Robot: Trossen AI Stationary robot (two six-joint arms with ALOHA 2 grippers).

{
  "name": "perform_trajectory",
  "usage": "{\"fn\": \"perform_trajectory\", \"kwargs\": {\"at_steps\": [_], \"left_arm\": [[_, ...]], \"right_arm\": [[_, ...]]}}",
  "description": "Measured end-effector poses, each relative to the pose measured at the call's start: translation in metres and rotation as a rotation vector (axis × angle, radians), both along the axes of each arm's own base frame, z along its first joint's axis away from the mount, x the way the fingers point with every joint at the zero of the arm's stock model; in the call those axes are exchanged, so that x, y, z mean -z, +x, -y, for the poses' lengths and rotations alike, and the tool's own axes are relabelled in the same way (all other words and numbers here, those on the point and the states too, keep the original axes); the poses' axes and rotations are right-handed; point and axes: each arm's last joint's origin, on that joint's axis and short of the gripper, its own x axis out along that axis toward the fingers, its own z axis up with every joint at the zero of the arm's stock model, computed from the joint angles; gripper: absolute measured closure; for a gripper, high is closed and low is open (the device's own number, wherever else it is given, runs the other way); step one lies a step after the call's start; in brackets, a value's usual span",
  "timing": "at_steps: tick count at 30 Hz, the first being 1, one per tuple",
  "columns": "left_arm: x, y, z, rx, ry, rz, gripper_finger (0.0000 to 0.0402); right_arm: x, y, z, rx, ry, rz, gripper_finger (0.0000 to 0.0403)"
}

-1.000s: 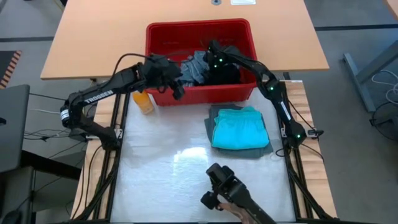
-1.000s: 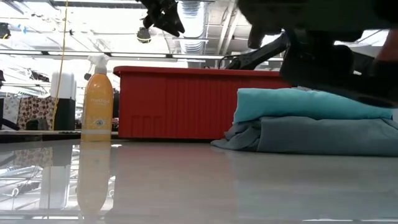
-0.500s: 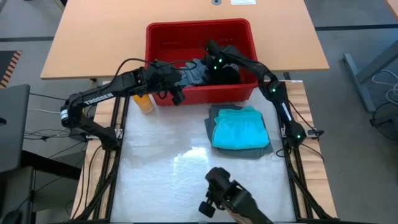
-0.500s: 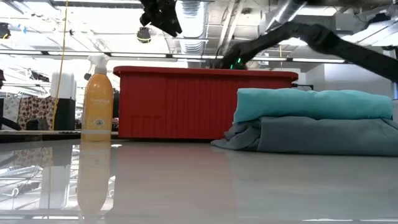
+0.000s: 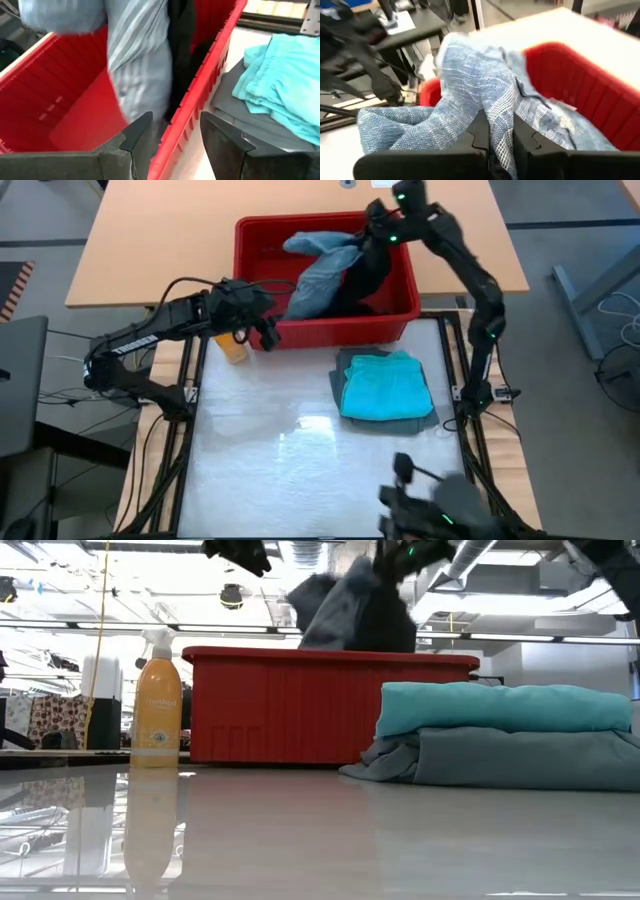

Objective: Fold Laundry from Bin
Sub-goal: Remove the black shirt from the red bin on the table

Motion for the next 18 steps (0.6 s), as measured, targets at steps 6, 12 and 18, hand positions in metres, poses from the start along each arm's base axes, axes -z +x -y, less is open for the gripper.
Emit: {"fn": "perform_trajectory", "kwargs": {"at_steps": [6, 12, 18], "left_arm": [[0.016, 0.0, 0.0, 0.006, -0.004, -0.05, 0.0249], [0.033, -0.007, 0.004, 0.016, -0.028, 0.003, 0.0249], [0.037, -0.016, 0.019, 0.086, -0.026, 0.112, 0.0249]], "right_arm": [[-0.058, -0.026, -0.057, -0.041, -0.118, 0.167, 0.0347], [-0.104, -0.048, -0.11, 0.013, -0.295, 0.336, 0.0347], [-0.097, -0.039, -0.101, 0.138, -0.291, 0.293, 0.0347]]}}
